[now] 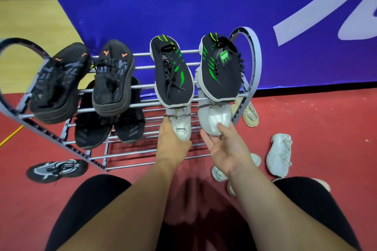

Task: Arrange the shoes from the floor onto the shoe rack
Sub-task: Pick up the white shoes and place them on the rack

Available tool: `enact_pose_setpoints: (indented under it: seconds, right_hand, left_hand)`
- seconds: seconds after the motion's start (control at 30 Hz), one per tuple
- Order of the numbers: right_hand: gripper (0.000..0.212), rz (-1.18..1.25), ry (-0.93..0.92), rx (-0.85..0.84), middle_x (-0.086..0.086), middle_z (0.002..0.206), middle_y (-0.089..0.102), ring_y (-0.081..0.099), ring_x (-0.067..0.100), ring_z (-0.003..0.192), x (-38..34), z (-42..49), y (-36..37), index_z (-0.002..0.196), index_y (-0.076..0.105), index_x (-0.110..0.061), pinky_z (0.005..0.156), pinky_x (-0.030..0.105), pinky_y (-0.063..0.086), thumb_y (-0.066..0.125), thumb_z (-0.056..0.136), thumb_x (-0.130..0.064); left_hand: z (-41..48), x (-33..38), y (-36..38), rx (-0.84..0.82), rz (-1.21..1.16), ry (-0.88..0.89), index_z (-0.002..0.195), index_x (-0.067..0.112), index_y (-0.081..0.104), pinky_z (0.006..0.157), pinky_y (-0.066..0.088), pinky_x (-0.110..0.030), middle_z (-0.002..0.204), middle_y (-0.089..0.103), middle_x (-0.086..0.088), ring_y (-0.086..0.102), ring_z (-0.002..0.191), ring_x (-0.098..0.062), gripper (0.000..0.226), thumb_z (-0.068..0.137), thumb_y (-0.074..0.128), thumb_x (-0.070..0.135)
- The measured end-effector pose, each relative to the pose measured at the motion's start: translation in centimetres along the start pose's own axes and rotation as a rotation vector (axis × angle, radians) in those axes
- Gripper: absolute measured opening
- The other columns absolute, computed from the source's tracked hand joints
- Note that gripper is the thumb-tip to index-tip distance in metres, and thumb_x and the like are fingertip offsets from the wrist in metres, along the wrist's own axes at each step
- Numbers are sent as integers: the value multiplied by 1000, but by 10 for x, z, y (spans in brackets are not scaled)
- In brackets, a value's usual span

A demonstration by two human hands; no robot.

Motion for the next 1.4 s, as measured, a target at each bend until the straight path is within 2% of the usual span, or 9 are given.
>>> enact_pose_setpoints:
  seconds: [0.07, 0.17, 0.27, 0.47, 0.63, 0.9, 1.1, 1.3, 1.4]
  right_hand:
    - [34, -156, 21, 88, 9, 119, 76, 74, 26, 107, -1, 11, -6, 135, 62, -14, 99, 43, 56, 63, 101, -17]
    - [40, -416, 81, 233, 16, 116, 73, 76, 29, 98, -1, 20, -29, 126, 63, -3, 85, 40, 63, 72, 96, -28]
    - [35, -413, 128, 225, 25, 115, 69, 76, 34, 94, 7, 17, -35, 123, 60, 4, 75, 39, 64, 71, 96, -16]
    - [22, -381, 93, 208, 25, 109, 72, 77, 31, 93, 10, 21, -31, 115, 60, 3, 76, 37, 63, 67, 98, -9]
    - [16, -395, 54, 218, 22, 105, 72, 77, 27, 93, 12, 24, -30, 112, 57, 0, 77, 34, 64, 64, 100, -7]
    - [9, -396, -65, 281, 15, 97, 68, 72, 25, 86, 0, 30, -31, 104, 58, -7, 76, 33, 62, 65, 98, -6]
    - [23, -337, -131, 360, 15, 100, 68, 70, 21, 82, -4, 38, -37, 121, 58, -3, 73, 30, 61, 63, 99, -10]
    - [25, -182, -60, 375, 13, 98, 68, 69, 22, 81, 2, 39, -36, 121, 64, 1, 71, 30, 60, 63, 99, -11]
    - [24, -149, -4, 378, 14, 105, 69, 72, 25, 90, 5, 35, -32, 116, 65, -2, 70, 31, 58, 59, 99, -17]
  left_hand:
    - [1, -1, 0, 0, 21, 1, 138, 30, 40, 97, 55, -45, 127, 59, 5, 61, 115, -20, 90, 55, 72, 36]
    - [-3, 7, -3, 7, 61, -3, 133, 30, 42, 98, 53, -44, 127, 59, 6, 62, 111, -19, 76, 64, 75, 32]
    - [-4, 7, -3, 30, 60, -3, 121, 37, 46, 92, 54, -43, 118, 64, 10, 65, 103, -17, 58, 71, 74, 32]
    - [-3, 15, -2, 89, -5, -12, 114, 35, 49, 91, 52, -36, 110, 67, 16, 66, 98, -12, 42, 82, 77, 36]
    - [6, 20, 0, 119, -4, -4, 123, 34, 46, 97, 50, -36, 118, 66, 13, 65, 107, -16, 50, 83, 76, 29]
    - [12, 14, 11, 137, 56, -66, 120, 32, 46, 97, 50, -51, 108, 60, 11, 57, 112, -29, 60, 72, 78, 51]
    - [17, 9, 14, 133, 81, -55, 122, 31, 47, 102, 47, -48, 117, 63, 8, 50, 113, -24, 65, 73, 73, 65]
    - [16, 12, 14, 118, 76, -39, 133, 31, 44, 110, 41, -47, 128, 62, 6, 49, 121, -27, 70, 75, 76, 51]
    - [14, 18, 11, 115, 40, -62, 124, 39, 45, 104, 48, -44, 122, 64, 13, 59, 115, -21, 65, 70, 74, 61]
Point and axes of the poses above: each hand's wrist, its own z-axis towards the middle knuckle, its own y-axis out of the palm, x = y × z, the point moved 5 cm from there along z, towards the middle knuckle
